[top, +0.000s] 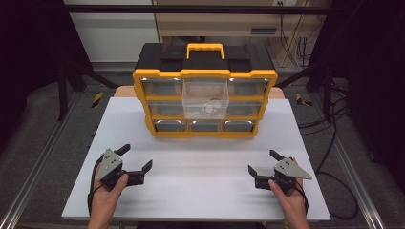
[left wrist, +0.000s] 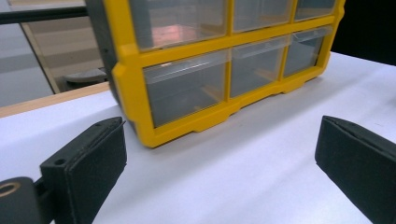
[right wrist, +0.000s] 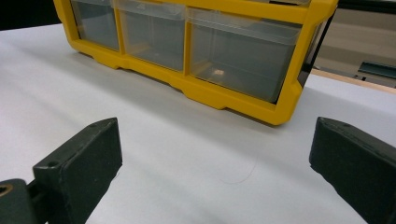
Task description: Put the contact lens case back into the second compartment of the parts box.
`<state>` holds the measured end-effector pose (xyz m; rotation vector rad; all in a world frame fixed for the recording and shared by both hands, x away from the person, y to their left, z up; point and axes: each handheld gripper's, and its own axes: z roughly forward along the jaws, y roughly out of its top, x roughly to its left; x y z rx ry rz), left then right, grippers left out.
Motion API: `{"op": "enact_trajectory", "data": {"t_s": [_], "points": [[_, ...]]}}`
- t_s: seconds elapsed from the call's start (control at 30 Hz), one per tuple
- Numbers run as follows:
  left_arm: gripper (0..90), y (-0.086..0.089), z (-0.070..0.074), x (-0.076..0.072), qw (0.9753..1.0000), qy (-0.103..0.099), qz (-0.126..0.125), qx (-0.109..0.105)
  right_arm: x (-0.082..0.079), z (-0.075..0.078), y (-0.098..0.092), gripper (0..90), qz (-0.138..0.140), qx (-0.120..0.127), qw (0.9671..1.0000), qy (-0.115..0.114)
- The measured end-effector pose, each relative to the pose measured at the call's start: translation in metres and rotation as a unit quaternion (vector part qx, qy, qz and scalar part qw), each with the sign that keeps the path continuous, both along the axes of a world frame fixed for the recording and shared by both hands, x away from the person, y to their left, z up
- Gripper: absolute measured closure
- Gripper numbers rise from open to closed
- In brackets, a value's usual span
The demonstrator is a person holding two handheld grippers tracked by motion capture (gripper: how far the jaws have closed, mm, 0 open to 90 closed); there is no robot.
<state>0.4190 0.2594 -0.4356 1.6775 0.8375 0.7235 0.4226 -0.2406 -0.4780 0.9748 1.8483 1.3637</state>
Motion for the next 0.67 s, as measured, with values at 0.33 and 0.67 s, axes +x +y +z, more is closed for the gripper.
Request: {"op": "enact_trajectory", "data": {"t_s": [0.33,0.67], "points": [[1.9,0.012,-0.013,-0.013,0.9995,-0.029,0.003,-0.011,0.000,0.001,-0.008,2.9,-0.009,0.003,1.0000,-0.004],[2.1,0.017,-0.023,-0.020,0.9983,-0.032,-0.020,-0.045,0.003,0.000,-0.025,3.4,-0.034,0.007,0.9992,0.019]]}}
